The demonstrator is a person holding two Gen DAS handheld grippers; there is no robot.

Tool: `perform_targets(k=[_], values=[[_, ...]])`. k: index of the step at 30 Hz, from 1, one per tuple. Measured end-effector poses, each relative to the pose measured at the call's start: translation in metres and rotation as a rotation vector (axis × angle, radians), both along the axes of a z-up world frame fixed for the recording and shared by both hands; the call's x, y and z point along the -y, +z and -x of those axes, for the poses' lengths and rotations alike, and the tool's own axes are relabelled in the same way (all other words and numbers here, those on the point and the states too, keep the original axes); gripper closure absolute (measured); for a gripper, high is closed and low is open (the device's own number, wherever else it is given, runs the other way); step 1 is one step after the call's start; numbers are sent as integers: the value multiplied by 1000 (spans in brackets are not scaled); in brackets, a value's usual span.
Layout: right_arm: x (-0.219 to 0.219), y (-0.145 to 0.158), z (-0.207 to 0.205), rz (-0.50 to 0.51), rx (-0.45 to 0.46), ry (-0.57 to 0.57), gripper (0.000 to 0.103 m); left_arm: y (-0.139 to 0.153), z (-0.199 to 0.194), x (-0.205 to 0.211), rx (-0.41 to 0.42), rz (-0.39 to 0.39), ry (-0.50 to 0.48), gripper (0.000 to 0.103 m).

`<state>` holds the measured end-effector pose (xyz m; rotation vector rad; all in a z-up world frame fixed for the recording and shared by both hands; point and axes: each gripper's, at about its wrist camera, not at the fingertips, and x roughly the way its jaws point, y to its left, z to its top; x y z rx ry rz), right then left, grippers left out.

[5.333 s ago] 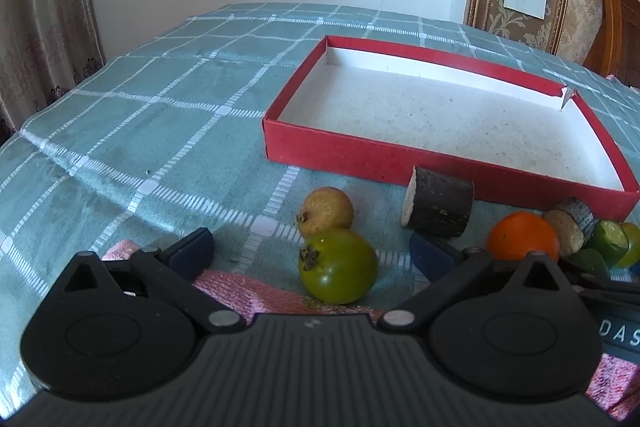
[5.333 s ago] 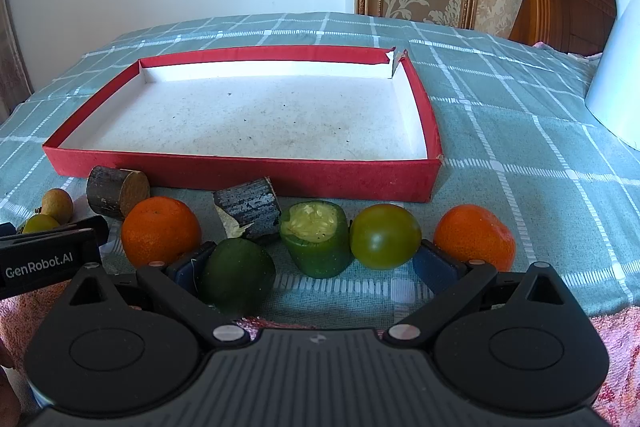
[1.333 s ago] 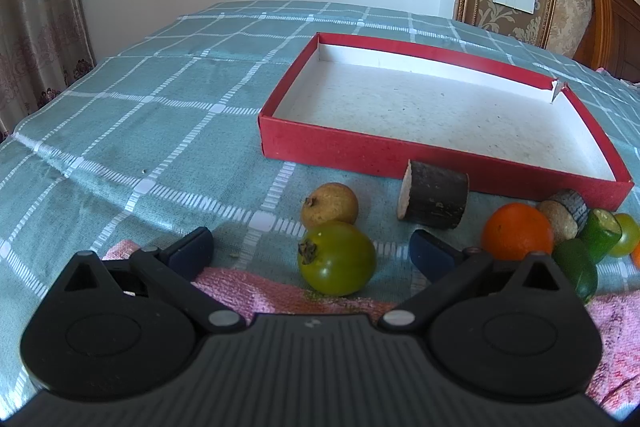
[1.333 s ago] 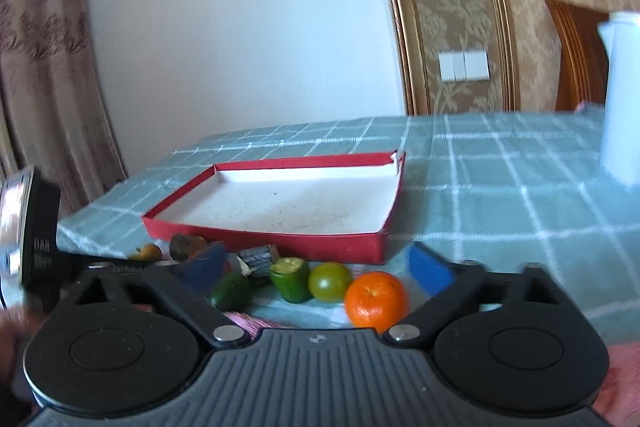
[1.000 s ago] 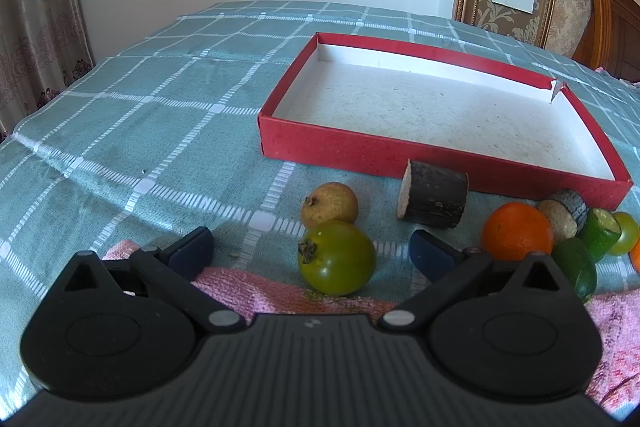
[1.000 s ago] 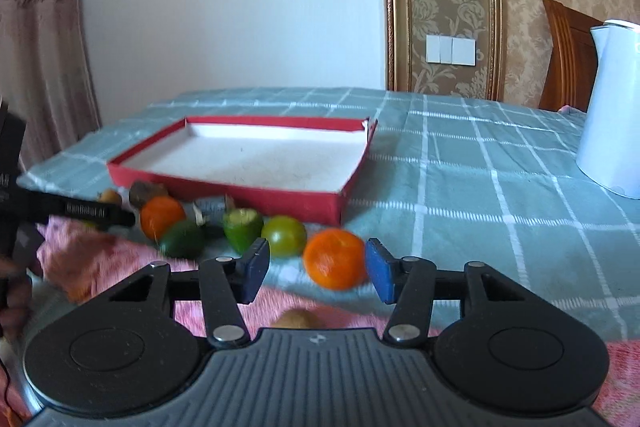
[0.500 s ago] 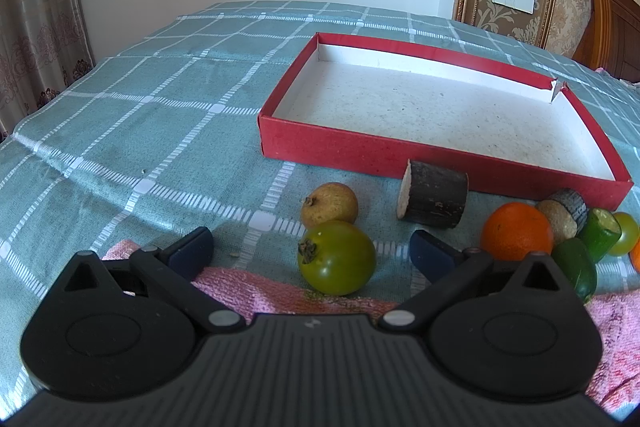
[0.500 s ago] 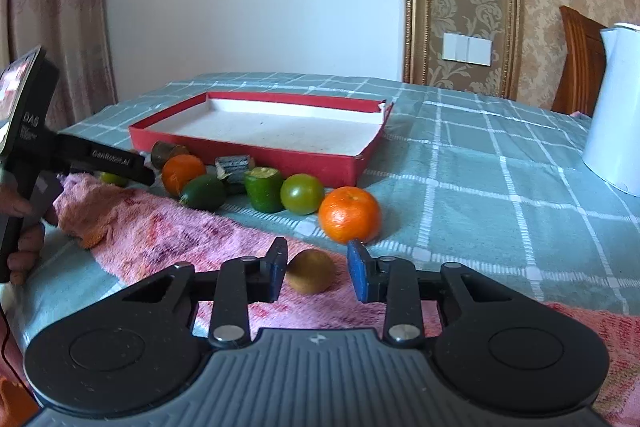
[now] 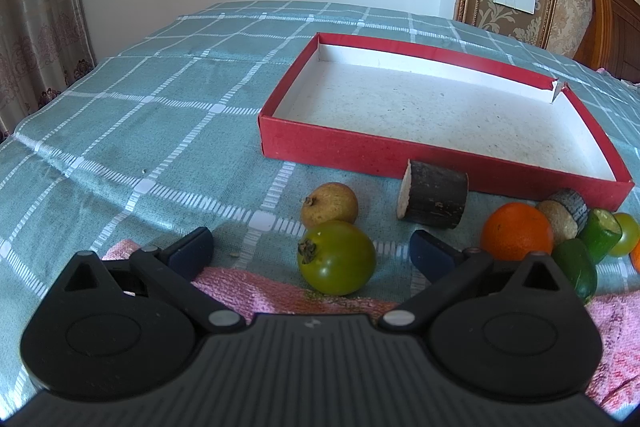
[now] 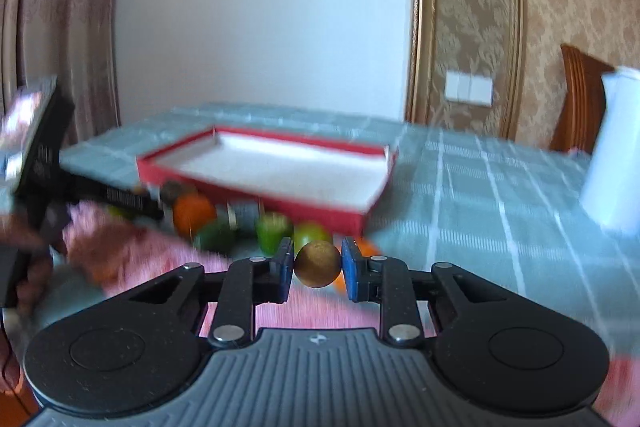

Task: Organize fruits
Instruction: 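Carry the small brown fruit into the red tray and open the right tool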

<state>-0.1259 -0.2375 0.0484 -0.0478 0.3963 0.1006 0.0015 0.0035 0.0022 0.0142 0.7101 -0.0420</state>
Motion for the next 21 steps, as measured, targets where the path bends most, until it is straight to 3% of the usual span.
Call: perform_targets(k=[3,5,10,14,17,19,21], values=[[-5,16,-37,-9,14,11,78,0,0,0,0,0,-1,0],[-6,18,-68,-58,-22,23,79,0,0,0,0,0,-1,0],[-8,1,-130,-78,-102,-9,78,0,0,0,0,0,0,0],[-8,-15,-146,-61,-157,-56,75,0,0,0,0,0,-1,0],[-2,-14,-134,-85,-155,-103,55,0,0,0,0,-1,-1,0],[9,-10,-105,-130,-79,-120,31,0,0,0,-1,-1,-2,0],[21,-9,-75,-145,-8,-193,22,-1,0,0,0,-5,-4,0]])
